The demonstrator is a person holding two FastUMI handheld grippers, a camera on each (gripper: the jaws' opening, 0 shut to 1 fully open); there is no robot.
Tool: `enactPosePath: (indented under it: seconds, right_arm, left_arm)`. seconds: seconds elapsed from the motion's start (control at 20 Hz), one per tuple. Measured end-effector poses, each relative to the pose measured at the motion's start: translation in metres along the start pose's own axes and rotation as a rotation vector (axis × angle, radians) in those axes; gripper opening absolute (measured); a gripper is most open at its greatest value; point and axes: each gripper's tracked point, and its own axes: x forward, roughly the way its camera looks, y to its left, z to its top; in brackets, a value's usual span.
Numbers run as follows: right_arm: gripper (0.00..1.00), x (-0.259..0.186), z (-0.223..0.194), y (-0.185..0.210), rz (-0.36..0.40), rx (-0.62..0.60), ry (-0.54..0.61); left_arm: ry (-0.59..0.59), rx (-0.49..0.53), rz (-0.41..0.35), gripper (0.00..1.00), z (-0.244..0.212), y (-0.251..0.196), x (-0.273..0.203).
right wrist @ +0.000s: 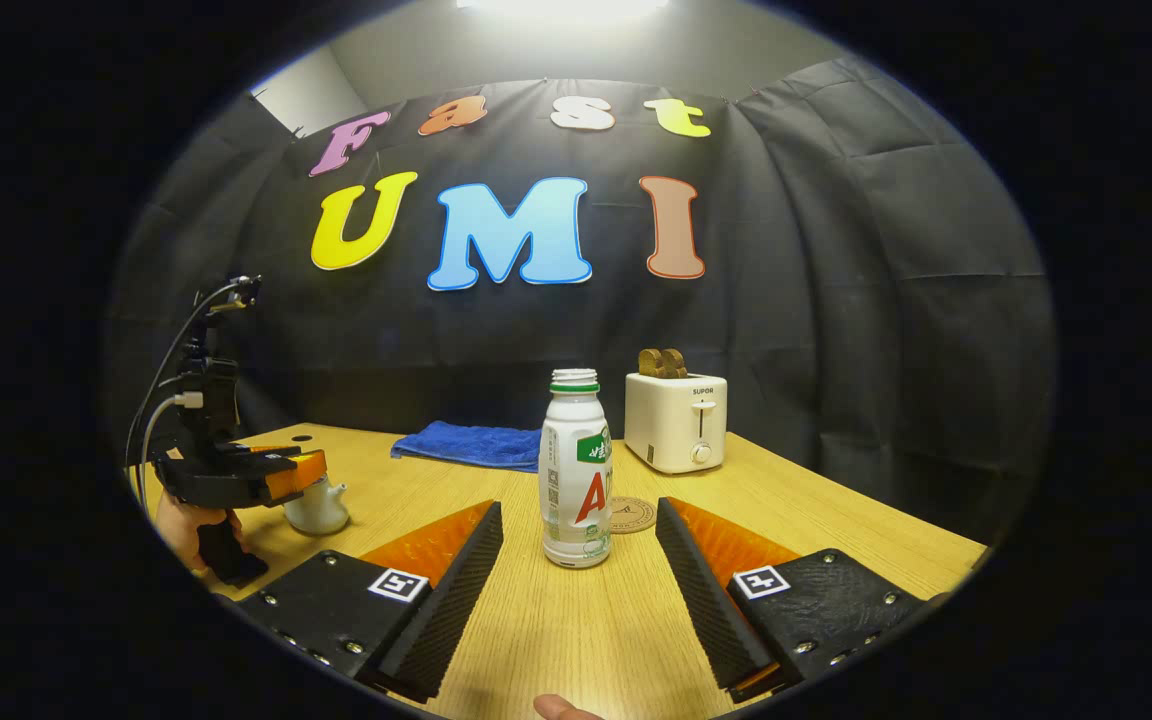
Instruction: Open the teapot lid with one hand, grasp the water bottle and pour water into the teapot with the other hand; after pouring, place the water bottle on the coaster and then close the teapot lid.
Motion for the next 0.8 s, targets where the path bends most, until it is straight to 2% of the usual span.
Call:
enactPosePath:
  seconds: [0.1, 0.15, 0.2, 0.35, 0.4, 0.45, 0.5, 0.6, 0.65, 0.8]
  right_arm:
    - [0.95, -0.001, 0.001, 0.001, 0.007, 0.007, -0.002]
    - [0.95, -0.001, 0.002, 0.000, 0.006, 0.002, -0.001]
    - [0.95, 0.000, -0.001, -0.002, 0.001, -0.001, 0.002]
    - [0.95, 0.001, -0.001, -0.004, 0.001, 0.001, 0.004]
    - [0.95, 0.003, -0.002, -0.004, 0.003, -0.003, 0.005]
    - [0.95, 0.005, -0.001, -0.005, 0.004, -0.014, 0.002]
    - [0.95, 0.008, 0.000, -0.006, 0.000, -0.030, -0.002]
    - [0.95, 0.013, 0.003, -0.005, 0.006, -0.059, -0.011]
    - [0.95, 0.016, 0.004, -0.006, 0.006, -0.073, -0.012]
    - [0.95, 0.026, 0.007, -0.009, 0.003, -0.100, -0.028]
  left_arm:
    - [0.001, 0.019, 0.000, 0.39, 0.005, 0.001, -0.003]
    - [-0.012, 0.016, 0.007, 0.44, 0.004, 0.001, 0.005]
    - [-0.010, 0.017, 0.008, 0.24, 0.005, 0.001, 0.001]
    - [-0.023, -0.012, -0.001, 0.24, 0.006, 0.002, -0.005]
    - [-0.037, -0.017, 0.002, 0.12, 0.007, 0.005, -0.003]
    - [-0.051, -0.017, -0.005, 0.12, 0.009, 0.003, -0.001]
    - [-0.056, -0.015, -0.010, 0.17, 0.010, 0.002, -0.003]
    - [-0.080, -0.038, -0.022, 0.17, 0.020, 0.003, -0.006]
    - [-0.098, -0.056, -0.026, 0.08, 0.025, 0.003, -0.010]
    - [-0.151, -0.078, -0.039, 0.17, 0.040, 0.003, -0.023]
